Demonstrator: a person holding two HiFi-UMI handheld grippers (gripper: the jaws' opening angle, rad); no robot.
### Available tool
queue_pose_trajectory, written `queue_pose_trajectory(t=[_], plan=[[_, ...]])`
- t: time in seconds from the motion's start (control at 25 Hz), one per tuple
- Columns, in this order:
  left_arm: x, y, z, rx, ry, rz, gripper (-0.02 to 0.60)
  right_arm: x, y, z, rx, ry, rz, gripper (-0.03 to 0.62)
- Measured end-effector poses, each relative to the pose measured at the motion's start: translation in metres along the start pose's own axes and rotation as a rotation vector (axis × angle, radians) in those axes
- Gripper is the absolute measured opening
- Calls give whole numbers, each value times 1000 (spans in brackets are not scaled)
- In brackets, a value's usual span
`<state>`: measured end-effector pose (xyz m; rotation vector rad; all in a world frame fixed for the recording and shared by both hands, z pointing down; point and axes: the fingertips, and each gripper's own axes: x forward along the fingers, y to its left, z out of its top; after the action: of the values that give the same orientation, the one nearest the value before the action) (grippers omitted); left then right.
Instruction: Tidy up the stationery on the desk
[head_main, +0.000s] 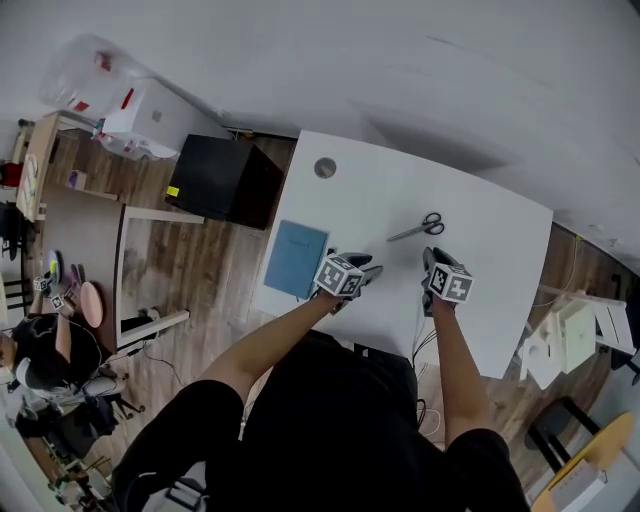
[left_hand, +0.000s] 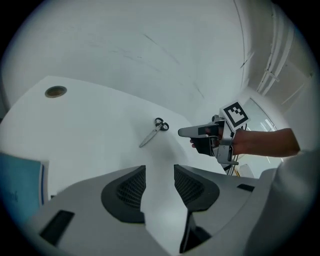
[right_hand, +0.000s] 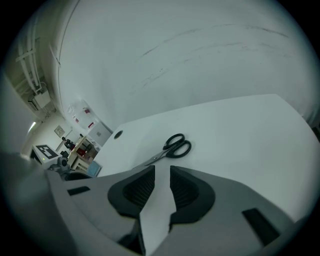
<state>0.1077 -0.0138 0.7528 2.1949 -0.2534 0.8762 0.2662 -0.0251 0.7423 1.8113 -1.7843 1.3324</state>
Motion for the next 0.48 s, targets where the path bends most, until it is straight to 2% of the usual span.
queue_pose_trajectory(t=[0.16, 0.48], plan=[[19, 6, 21, -1, -2, 37, 181, 13, -24, 26, -29, -8, 6, 89], [48, 20, 37, -82, -2, 75, 181, 49, -42, 61, -176, 34, 28, 89]])
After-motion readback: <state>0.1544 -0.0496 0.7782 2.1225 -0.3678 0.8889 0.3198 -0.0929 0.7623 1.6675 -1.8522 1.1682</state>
